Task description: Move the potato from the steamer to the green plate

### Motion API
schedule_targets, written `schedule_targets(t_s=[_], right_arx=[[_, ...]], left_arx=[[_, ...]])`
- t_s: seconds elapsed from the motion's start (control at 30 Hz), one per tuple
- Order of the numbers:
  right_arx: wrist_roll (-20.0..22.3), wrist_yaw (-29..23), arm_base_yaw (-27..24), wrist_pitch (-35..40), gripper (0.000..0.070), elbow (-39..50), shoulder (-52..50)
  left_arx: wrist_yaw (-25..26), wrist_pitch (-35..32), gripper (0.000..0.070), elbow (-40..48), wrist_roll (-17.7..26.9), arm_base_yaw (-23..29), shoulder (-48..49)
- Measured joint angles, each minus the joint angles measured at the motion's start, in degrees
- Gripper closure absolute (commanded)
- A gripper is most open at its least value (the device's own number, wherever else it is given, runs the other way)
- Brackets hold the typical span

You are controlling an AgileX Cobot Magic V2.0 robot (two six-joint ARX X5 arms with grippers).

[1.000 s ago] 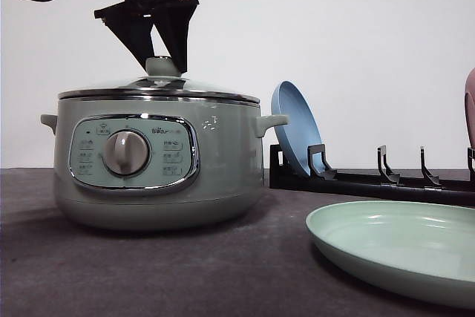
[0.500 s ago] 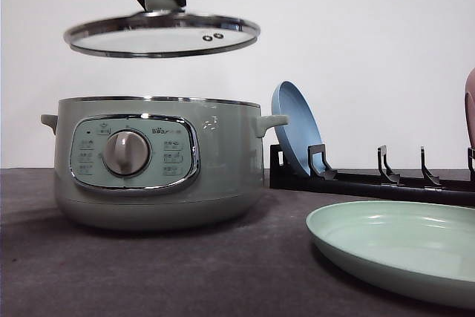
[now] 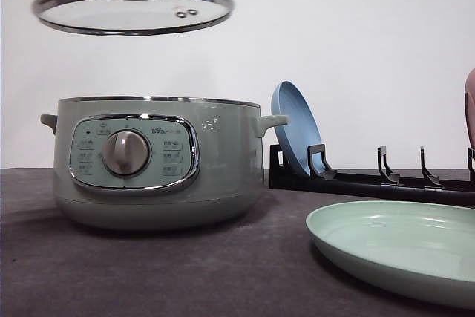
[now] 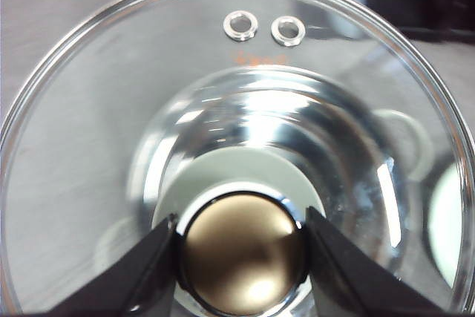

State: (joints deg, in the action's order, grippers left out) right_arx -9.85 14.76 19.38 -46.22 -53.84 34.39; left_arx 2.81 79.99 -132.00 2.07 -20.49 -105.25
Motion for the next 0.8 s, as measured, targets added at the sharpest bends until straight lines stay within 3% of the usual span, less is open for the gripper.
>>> schedule_targets(t_s=[0.5, 0.8], right_arx=[[0.0, 0.0, 0.0, 0.0, 0.0000, 0.0, 0.0], [0.0, 1.0, 0.0, -0.2, 0.0000, -0.2, 2.0]], left_arx=[[-0.1, 0.8, 0.0700, 0.0, -0.2, 17.2, 0.0], [-0.3, 0.9, 0.0700, 0.0, -0.7, 21.3, 0.0]])
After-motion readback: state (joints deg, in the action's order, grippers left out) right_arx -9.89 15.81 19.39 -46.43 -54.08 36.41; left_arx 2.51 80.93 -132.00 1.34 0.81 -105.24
